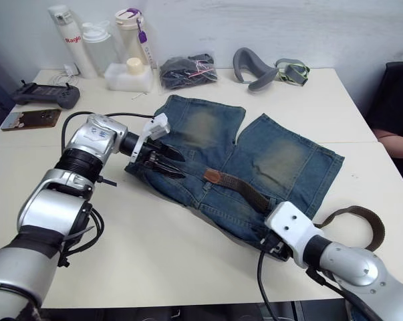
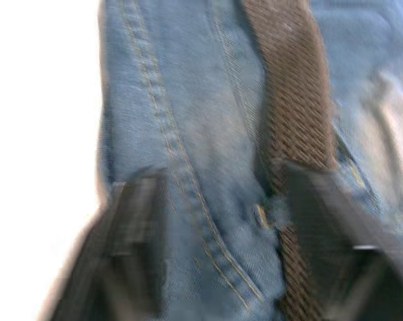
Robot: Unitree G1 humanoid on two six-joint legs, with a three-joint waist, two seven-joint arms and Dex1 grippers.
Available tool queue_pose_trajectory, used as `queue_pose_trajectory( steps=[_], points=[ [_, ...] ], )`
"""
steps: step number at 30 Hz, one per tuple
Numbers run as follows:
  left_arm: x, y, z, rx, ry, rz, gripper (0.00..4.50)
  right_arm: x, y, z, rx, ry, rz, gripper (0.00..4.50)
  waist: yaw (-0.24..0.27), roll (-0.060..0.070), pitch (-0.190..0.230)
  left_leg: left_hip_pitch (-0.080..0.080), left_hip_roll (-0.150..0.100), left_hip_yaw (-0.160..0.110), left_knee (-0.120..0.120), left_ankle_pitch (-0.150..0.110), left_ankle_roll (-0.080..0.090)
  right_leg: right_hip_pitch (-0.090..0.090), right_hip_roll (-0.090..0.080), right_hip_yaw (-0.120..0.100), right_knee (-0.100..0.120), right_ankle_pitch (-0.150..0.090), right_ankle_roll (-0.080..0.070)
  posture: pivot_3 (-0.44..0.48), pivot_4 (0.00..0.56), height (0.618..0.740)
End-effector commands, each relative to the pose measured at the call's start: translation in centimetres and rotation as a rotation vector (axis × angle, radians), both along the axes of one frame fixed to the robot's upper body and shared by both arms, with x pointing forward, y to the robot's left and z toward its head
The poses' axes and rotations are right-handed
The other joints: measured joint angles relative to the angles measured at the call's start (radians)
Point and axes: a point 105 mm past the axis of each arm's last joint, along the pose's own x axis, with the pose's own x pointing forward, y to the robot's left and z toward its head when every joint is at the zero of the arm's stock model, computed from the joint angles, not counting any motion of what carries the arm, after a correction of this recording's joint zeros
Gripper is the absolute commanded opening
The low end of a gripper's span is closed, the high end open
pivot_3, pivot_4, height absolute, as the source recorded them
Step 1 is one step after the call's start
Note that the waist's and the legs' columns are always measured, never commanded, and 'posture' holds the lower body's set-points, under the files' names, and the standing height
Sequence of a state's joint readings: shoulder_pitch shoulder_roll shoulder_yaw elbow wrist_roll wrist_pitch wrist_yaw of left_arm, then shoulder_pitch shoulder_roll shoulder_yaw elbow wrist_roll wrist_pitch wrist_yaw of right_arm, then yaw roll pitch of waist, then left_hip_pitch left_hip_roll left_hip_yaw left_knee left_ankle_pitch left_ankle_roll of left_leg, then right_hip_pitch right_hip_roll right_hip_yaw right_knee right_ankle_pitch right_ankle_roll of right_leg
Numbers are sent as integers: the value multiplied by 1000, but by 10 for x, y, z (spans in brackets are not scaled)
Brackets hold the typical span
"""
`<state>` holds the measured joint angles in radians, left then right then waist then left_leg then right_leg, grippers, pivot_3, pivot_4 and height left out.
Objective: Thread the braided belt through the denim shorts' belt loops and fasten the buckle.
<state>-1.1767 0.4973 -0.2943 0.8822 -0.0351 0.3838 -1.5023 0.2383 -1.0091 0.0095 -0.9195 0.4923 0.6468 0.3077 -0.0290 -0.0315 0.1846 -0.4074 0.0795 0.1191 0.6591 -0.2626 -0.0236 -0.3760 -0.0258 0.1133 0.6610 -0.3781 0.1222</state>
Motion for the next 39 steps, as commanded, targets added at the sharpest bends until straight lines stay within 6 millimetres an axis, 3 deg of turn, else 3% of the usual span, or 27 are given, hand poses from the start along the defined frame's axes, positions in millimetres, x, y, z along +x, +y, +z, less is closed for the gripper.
queue_pose_trajectory(
  steps=[1, 5, 7, 8, 11, 13, 16, 23, 27, 32, 33, 35, 39],
  points=[
    [-21, -7, 3, -15, -27, -195, 4500, -18, 28, 1, -48, -49, 121, 3711, -1, 0, 0, 0, 0, 0, 0, 0, 0, 0, 0, 0, 0, 0, 0, 0, 150, 740],
    [-26, -12, 2, -49, -119, -254, 4500, -8, 14, -26, -166, -9, 55, 3711, -1, 0, 0, 0, 1, 0, 2, 0, 0, -1, 0, 0, 2, 0, 0, 0, 150, 740],
    [-24, -13, 3, -52, -175, -258, 4500, -10, 6, -30, -192, 9, 29, 3711, 0, 0, 0, 0, 1, 0, 2, 0, 0, -1, 0, 0, 2, 0, 0, 0, 150, 740],
    [-24, -14, 5, -70, -195, -254, 4500, -10, 1, -28, -203, -1, 12, 3481, 1, 0, 0, 0, 1, 0, 2, 0, 0, 0, 0, 0, 2, 0, 0, 0, 150, 740],
    [-23, -16, 9, -115, -220, -240, 4500, -11, -12, -21, -244, -31, -5, 2442, 3, 0, 0, 0, 0, 0, 3, 0, 0, 0, 0, 0, 2, 0, 0, 0, 150, 740],
    [-23, -23, 14, -178, -212, -219, 4500, -11, -56, -20, -442, -77, -21, 1476, 10, 2, 0, 0, 0, 0, 4, -1, 1, 1, 0, -1, 2, 0, 0, 0, 150, 740],
    [-30, -32, 12, -246, -183, -198, 4500, -19, -98, -16, -573, -86, 6, 19, 13, -3, -1, -1, -3, 2, 4, -1, 2, 3, -1, -2, 0, 0, 2, 0, 150, 740],
    [-47, -54, -2, -312, -143, -180, 4500, -24, -157, -14, -671, -85, 69, 19, 4, -3, -1, 2, -2, 2, 5, -2, 1, 9, -1, -3, -2, 0, 2, 0, 150, 740],
    [-50, -63, -5, -333, -134, -165, 4500, -16, -174, -7, -702, -123, 65, 19, 1, -2, -1, 3, -2, 1, 5, -2, 1, 9, -1, -2, -2, 0, 2, 0, 150, 740],
    [-53, -72, -12, -341, -112, -133, 4500, -13, -180, 6, -667, -154, 34, 19, 1, 0, 0, 4, -2, 1, 5, -1, 1, 10, 0, -2, -2, 0, 2, 0, 150, 740],
    [-54, -74, -12, -347, -108, -132, 4500, -15, -181, 9, -675, -158, 35, 660, 1, 0, 0, 4, -2, 0, 5, -1, 1, 10, 0, -2, -2, 0, 2, 0, 150, 740],
    [-55, -76, -13, -354, -101, -131, 4500, -19, -182, 17, -679, -153, 15, 1200, 3, 0, 0, 4, -2, 0, 5, -1, 1, 10, -1, -2, -2, 0, 2, 0, 150, 740],
    [-55, -78, -14, -356, -99, -129, 4500, -24, -172, 42, -544, -140, -113, 3001, 2, 0, 0, 5, -2, -1, 5, -1, 0, 11, 0, -3, -2, 0, 2, 0, 150, 740]
  ],
)
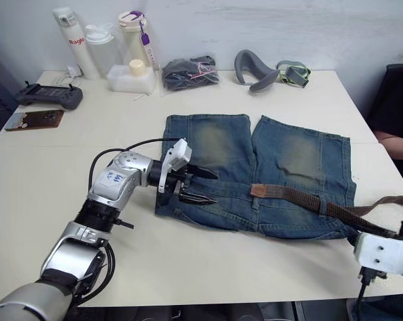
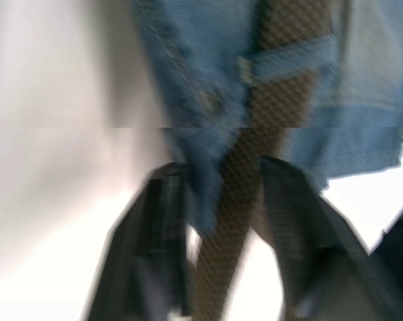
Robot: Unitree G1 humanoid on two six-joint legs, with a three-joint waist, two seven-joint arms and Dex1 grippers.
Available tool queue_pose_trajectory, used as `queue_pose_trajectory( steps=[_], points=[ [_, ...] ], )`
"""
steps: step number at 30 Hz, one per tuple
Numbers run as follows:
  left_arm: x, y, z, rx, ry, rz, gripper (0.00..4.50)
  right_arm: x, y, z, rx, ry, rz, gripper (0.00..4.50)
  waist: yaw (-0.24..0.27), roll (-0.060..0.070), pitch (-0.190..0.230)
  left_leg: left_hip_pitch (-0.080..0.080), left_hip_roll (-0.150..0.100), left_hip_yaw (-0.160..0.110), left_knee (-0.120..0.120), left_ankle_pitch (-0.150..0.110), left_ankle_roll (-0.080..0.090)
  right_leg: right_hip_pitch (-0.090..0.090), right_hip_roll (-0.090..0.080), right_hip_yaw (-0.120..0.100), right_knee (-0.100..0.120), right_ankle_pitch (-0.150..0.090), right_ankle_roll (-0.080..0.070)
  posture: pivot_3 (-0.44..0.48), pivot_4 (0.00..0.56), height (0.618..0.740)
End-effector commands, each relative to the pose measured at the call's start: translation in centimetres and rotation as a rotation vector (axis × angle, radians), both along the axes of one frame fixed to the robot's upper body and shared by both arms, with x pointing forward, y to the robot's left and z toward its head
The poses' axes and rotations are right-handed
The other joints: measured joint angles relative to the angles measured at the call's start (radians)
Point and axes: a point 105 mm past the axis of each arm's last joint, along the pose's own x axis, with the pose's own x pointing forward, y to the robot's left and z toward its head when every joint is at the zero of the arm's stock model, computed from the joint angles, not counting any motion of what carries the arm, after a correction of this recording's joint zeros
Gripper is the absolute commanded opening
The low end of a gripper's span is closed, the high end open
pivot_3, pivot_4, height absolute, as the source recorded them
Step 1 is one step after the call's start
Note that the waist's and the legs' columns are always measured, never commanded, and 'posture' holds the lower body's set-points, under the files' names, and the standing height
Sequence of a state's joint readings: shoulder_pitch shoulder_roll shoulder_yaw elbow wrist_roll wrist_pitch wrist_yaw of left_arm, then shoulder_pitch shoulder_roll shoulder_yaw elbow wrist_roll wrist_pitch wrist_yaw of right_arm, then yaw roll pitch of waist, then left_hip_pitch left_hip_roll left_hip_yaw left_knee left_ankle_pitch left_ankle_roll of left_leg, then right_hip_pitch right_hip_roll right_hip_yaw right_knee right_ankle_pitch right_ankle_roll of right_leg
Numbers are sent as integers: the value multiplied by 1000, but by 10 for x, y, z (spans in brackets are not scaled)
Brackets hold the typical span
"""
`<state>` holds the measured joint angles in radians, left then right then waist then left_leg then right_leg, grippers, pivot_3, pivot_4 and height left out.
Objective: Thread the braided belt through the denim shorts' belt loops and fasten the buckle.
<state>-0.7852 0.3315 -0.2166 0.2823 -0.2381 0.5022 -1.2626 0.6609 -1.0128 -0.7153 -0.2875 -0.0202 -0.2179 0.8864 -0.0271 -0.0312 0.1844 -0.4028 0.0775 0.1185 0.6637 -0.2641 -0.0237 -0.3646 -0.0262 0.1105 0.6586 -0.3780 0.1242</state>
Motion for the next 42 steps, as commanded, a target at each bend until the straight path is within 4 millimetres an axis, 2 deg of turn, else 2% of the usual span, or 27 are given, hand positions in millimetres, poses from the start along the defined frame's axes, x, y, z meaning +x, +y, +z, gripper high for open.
queue_pose_trajectory(
  steps=[1, 3, 4, 7, 9, 11, 12, 13, 15, 21, 26, 33, 37, 42],
  points=[
    [-3, -6, 9, -25, -34, -25, 4500, -3, 15, 30, 189, -56, -110, 3458, 0, 0, 0, 1, 0, -1, 0, 0, 0, 1, 0, 0, 0, 0, 0, 0, 150, 740],
    [-2, -6, 11, -26, -39, -24, 4500, -5, 30, 40, 392, -83, -196, 4293, -3, 1, 0, 2, 2, -4, -1, -1, -2, 2, 1, 1, 0, 0, 0, 0, 150, 740],
    [-2, -6, 11, -27, -41, -24, 4500, -3, 38, 46, 524, -120, -240, 4413, -4, 1, 0, 3, 2, -5, -1, -2, -3, 3, 1, 0, 0, 0, 0, 0, 150, 740],
    [-1, -7, 13, -31, -48, -24, 4500, 4, 61, 49, 883, -190, -357, 4413, -4, 1, 0, 7, 4, -6, -1, -3, -5, 6, 2, 0, 0, -1, -2, 0, 150, 740],
    [0, -8, 15, -33, -57, -25, 4500, 9, 94, 37, 1216, -98, -398, 4413, -3, 0, 0, 7, 3, -6, -2, -3, -5, 6, 1, 0, 0, -1, -2, 0, 150, 740],
    [1, -9, 16, -36, -62, -22, 4500, 13, 110, 38, 1446, -52, -454, 4413, -3, 1, 0, 7, 4, -6, -2, -3, -5, 7, 1, -1, 0, -1, -3, 0, 150, 740],
    [1, -10, 17, -36, -65, -22, 4500, 16, 119, 37, 1616, -18, -480, 4413, -2, 2, 0, 7, 3, -6, -2, -3, -4, 5, 0, -1, 0, -1, -3, 0, 150, 740],
    [0, -10, 18, -36, -68, -23, 4500, 21, 123, 33, 1769, 11, -542, 4413, -3, 2, 0, 6, 3, -6, -3, -3, -4, 5, -1, -1, 1, -1, -3, 0, 150, 740],
    [0, -10, 18, -35, -72, -25, 4500, 27, 126, 24, 1926, 65, -649, 4413, -4, 1, 0, 6, 3, -6, -2, -3, -3, 5, 0, -1, 0, -1, -3, 0, 150, 740],
    [-1, -9, 27, -60, -138, -42, 4500, 47, 109, -6, 2143, 109, -894, 4413, -4, 2, 0, 5, 2, -4, -2, -4, -1, 3, 0, 0, -1, -1, -3, 0, 150, 740],
    [2, -8, 37, -98, -197, -23, 4500, 52, 105, -15, 2305, 135, -939, 4413, -4, 3, -1, 1, 3, -4, -2, -4, -2, -1, 1, 0, 0, -1, -3, 0, 150, 740],
    [4, -5, 37, -91, -212, -1, 4500, 69, 100, -20, 2331, 122, -890, 4413, -7, 3, -1, -2, 4, -2, -2, -3, -2, -6, 1, 1, 2, -1, -2, 0, 150, 740],
    [4, -5, 36, -87, -208, -4, 4500, 82, 93, -30, 2298, 141, -876, 4413, -8, 3, -1, -3, 3, 0, -2, -2, -2, -8, 1, 2, 3, -1, -2, 0, 150, 740],
    [8, -2, 36, -85, -208, 22, 4500, 84, 98, -41, 2280, 193, -821, 4413, -7, 3, -1, -3, 4, 0, -2, -2, -2, -8, 1, 2, 3, -1, -2, 0, 150, 740]
  ],
)
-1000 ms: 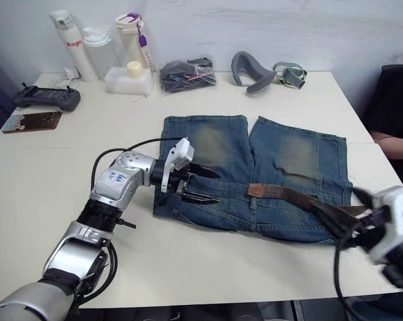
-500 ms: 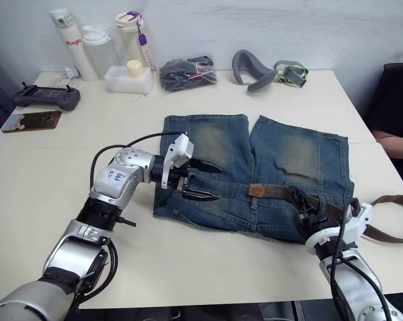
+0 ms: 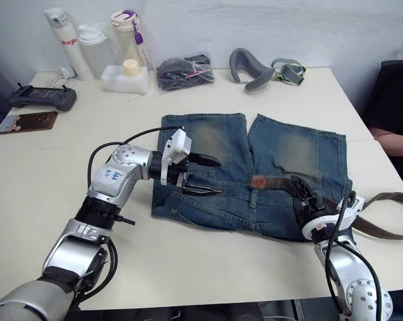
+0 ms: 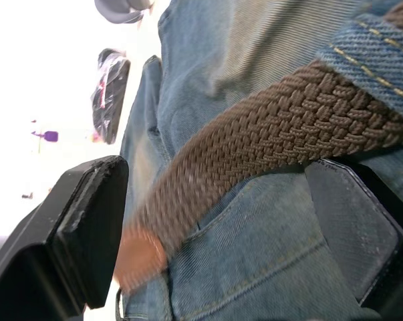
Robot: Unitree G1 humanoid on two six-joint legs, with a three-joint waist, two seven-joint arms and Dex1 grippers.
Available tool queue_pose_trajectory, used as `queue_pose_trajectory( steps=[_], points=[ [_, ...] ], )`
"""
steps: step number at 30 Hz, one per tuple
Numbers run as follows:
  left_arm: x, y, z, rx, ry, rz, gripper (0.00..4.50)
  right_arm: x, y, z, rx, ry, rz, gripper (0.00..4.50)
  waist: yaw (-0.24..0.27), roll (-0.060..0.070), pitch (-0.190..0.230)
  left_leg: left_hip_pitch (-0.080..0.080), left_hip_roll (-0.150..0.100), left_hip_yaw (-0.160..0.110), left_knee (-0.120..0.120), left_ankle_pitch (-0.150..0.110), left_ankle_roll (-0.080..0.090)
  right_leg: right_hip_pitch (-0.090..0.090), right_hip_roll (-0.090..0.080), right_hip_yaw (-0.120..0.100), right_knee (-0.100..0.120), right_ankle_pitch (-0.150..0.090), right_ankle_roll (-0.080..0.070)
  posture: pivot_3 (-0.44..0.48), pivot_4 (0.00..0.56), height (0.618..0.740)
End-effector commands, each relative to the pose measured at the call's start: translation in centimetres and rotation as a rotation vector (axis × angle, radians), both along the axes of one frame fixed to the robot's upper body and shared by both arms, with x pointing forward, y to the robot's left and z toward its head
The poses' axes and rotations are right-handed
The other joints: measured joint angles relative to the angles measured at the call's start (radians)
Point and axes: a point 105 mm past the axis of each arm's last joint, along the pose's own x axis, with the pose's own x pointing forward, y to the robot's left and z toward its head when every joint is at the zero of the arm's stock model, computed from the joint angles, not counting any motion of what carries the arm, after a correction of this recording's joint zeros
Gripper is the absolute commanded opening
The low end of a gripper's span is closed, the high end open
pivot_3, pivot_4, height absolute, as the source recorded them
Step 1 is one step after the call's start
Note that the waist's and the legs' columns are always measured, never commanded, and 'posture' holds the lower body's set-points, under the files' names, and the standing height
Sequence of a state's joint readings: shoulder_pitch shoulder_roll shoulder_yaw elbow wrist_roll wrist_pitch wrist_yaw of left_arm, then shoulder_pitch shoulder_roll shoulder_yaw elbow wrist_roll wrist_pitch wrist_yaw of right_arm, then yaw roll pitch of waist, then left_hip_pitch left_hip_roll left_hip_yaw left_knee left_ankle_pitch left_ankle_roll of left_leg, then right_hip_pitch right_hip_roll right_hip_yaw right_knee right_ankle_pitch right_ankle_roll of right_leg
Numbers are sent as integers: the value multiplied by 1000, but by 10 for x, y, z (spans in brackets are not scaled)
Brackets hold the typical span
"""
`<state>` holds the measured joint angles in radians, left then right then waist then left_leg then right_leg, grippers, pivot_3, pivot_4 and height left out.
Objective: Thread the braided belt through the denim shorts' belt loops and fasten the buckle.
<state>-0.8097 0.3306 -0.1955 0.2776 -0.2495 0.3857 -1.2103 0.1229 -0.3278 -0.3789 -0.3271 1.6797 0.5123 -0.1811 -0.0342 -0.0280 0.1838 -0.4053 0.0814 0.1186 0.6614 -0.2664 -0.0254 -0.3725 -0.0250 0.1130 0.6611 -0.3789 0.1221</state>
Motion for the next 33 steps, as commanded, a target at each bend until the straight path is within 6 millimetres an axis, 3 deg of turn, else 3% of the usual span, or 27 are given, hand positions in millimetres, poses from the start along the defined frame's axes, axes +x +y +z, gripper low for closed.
queue_pose_trajectory(
  steps=[1, 8, 18, 23, 27, 33],
  points=[
    [1, 0, 16, -28, -58, -1, 4500, 0, 0, -13, -20, -2, 11, 4413, 0, 0, 0, 0, 0, 0, 0, 0, 0, 0, 0, 0, 0, 0, 0, 0, 150, 740],
    [0, -2, 17, -30, -65, -5, 4500, 13, -13, -27, -5, -3, -105, 4413, -6, -2, -1, 1, 0, 0, 0, 0, 0, 1, 0, 0, 0, 0, 0, 0, 150, 740],
    [2, -4, 17, -38, -72, -1, 4500, 25, 8, -14, -29, -66, -89, 4413, -10, -3, -2, 1, 0, 0, 0, 0, 0, 1, 0, 0, 0, 0, 1, 0, 150, 740],
    [4, -4, 18, -44, -72, 10, 4500, 23, 15, 2, -56, -169, -71, 4413, -18, -2, -2, 0, 0, 0, -1, 0, 0, 0, 0, 0, 0, 0, 0, 0, 150, 740],
    [5, -6, 14, -37, -68, 14, 4500, 32, 12, 12, 20, -237, -77, 4413, -22, -2, -1, 0, 0, 0, -1, 0, 0, 0, 0, 0, 0, 0, 0, 0, 150, 740],
    [6, -7, 15, -44, -66, 22, 4500, 30, 33, 42, 52, -387, 46, 4413, -21, 1, 0, -1, 0, 1, -2, 1, -1, -2, 0, 0, 0, 0, 0, 0, 150, 740]
  ],
)
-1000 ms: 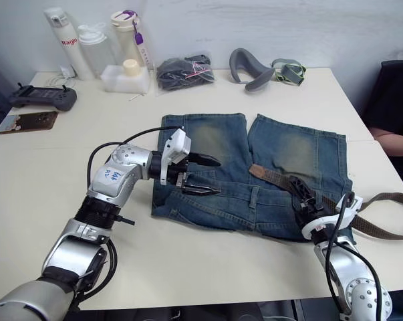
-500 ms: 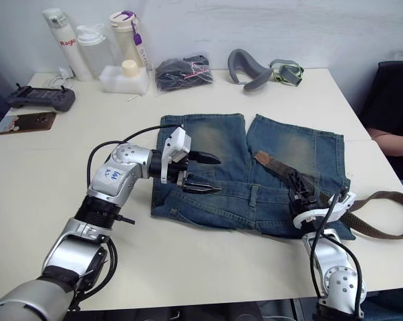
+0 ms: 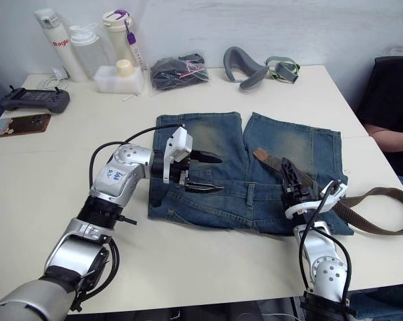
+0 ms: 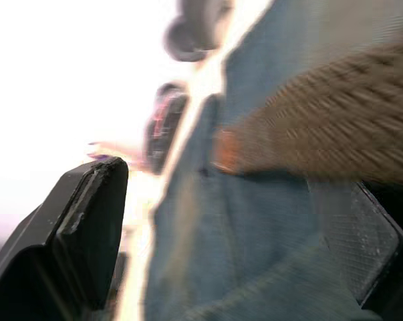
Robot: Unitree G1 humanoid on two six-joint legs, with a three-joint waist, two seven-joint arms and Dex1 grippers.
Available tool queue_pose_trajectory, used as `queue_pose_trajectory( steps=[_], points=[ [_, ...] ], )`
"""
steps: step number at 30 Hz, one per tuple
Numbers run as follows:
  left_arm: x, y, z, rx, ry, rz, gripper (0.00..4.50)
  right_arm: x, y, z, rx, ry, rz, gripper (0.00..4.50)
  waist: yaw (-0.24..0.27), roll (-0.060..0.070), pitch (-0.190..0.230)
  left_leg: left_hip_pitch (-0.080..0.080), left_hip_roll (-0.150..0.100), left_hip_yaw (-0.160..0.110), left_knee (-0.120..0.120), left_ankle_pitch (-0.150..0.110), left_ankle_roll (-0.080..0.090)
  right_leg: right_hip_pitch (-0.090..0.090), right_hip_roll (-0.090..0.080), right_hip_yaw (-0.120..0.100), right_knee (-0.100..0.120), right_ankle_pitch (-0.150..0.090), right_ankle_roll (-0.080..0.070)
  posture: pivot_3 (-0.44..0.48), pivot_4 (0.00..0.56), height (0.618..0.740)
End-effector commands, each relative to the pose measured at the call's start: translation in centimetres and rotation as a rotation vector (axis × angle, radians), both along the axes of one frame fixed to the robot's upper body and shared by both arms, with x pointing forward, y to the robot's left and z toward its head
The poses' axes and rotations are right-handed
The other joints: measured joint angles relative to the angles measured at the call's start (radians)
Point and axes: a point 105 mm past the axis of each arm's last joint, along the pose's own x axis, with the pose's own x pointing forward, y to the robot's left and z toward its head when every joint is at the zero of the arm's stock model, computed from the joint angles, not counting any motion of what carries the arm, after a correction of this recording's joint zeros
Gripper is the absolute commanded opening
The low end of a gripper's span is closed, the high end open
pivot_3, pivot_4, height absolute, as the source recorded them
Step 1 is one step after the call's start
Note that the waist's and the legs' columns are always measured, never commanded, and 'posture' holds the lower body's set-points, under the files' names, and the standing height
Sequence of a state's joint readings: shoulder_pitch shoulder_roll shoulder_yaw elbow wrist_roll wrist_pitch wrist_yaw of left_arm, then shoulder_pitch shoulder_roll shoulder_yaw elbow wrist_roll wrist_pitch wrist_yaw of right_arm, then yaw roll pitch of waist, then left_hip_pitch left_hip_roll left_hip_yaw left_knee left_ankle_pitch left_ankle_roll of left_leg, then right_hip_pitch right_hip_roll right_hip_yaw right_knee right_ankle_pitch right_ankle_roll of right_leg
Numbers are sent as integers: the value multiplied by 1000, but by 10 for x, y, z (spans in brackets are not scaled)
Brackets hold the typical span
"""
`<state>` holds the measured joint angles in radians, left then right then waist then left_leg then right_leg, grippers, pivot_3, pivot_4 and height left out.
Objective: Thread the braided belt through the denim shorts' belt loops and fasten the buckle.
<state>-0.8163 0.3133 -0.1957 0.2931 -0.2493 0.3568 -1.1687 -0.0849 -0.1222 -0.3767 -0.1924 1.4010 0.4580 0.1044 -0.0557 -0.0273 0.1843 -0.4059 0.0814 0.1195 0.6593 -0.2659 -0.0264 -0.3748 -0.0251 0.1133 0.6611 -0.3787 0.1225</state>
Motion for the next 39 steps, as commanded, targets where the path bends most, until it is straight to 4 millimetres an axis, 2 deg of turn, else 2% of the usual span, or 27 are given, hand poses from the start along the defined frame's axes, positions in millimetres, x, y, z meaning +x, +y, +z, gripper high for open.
queue_pose_trajectory(
  steps=[1, 4, 10, 13, 16, 19, 22, 23, 24, 27, 30, 36, 39],
  points=[
    [2, -2, 12, -21, -41, -1, 4500, -8, 10, 24, 2, -123, 66, 4413, 0, 0, 0, 0, 0, 0, 0, 0, 0, 0, 0, 0, 0, 0, 0, 0, 150, 740],
    [1, -1, 10, -20, -39, 5, 4500, -7, 12, 19, -5, -105, 80, 4413, -1, 0, 0, 0, 0, 0, -1, 0, 0, 0, 0, 0, 0, 0, 0, 0, 150, 740],
    [3, 0, 7, -12, -39, 21, 4500, 10, 10, -7, -43, 37, 25, 4413, -1, 0, 0, 0, 0, 0, 0, 0, 0, 0, 0, 0, 0, 0, 0, 0, 150, 740],
    [4, 0, 6, -7, -40, 27, 4500, 14, 12, -10, -45, 57, 20, 4413, -1, 0, 0, 0, 0, 0, -1, 0, -1, -1, 0, 0, 0, 0, 0, 0, 150, 740],
    [6, 1, 3, 11, -42, 45, 4500, 15, 12, -12, -32, 74, 14, 3587, -1, 0, 0, 0, 0, 0, -1, 0, -1, -1, 0, 0, 0, 0, 0, 0, 150, 740],
    [8, 2, 2, 17, -40, 53, 4500, 12, 9, -12, -32, 88, 3, 2134, -1, 0, 0, 0, 0, 1, -1, 0, -1, -1, 0, 0, 0, 0, 0, 0, 150, 740],
    [9, 2, 0, 21, -38, 58, 4500, 6, 1, -2, -38, 70, -11, 686, -1, 0, 0, 0, 0, 0, -1, 0, -1, 0, 0, 0, 0, 0, 0, 0, 150, 740],
    [9, 2, 0, 22, -38, 58, 4500, 3, -3, 3, -43, 59, -15, 284, 1, 0, 0, 0, 0, 0, -1, 0, -1, 0, 0, 0, 0, 0, 0, 0, 150, 740],
    [9, 2, -1, 23, -38, 58, 4500, -1, -6, 10, -50, 46, -16, 126, 4, 0, 0, 0, 0, 0, -1, 0, 0, 0, -1, 0, 0, 0, 0, 0, 150, 740],
    [9, 2, -2, 26, -37, 57, 4500, -15, -14, 24, -64, 25, 14, 126, 5, 0, 0, -1, 0, 0, -1, 0, 0, 0, -2, 0, -1, 0, 0, 0, 150, 740],
    [9, 1, -3, 30, -37, 54, 4500, -34, -17, 31, -99, 41, 85, 126, 3, 0, 0, -1, 0, 1, -2, 0, 0, 0, -2, 0, -2, 0, 0, 0, 150, 740],
    [9, 0, -5, 31, -35, 49, 4500, -64, -35, 24, -133, 106, 146, 126, 3, 0, 0, 0, -1, 0, -6, 1, 0, 0, -1, 1, -4, 0, 0, 0, 150, 740],
    [8, -2, -6, 30, -34, 44, 4500, -71, -25, 20, -164, 114, 214, 126, 0, 0, 0, 0, -1, 1, -7, 1, 0, 0, -1, 2, -5, 0, 0, 0, 150, 740]
  ],
)
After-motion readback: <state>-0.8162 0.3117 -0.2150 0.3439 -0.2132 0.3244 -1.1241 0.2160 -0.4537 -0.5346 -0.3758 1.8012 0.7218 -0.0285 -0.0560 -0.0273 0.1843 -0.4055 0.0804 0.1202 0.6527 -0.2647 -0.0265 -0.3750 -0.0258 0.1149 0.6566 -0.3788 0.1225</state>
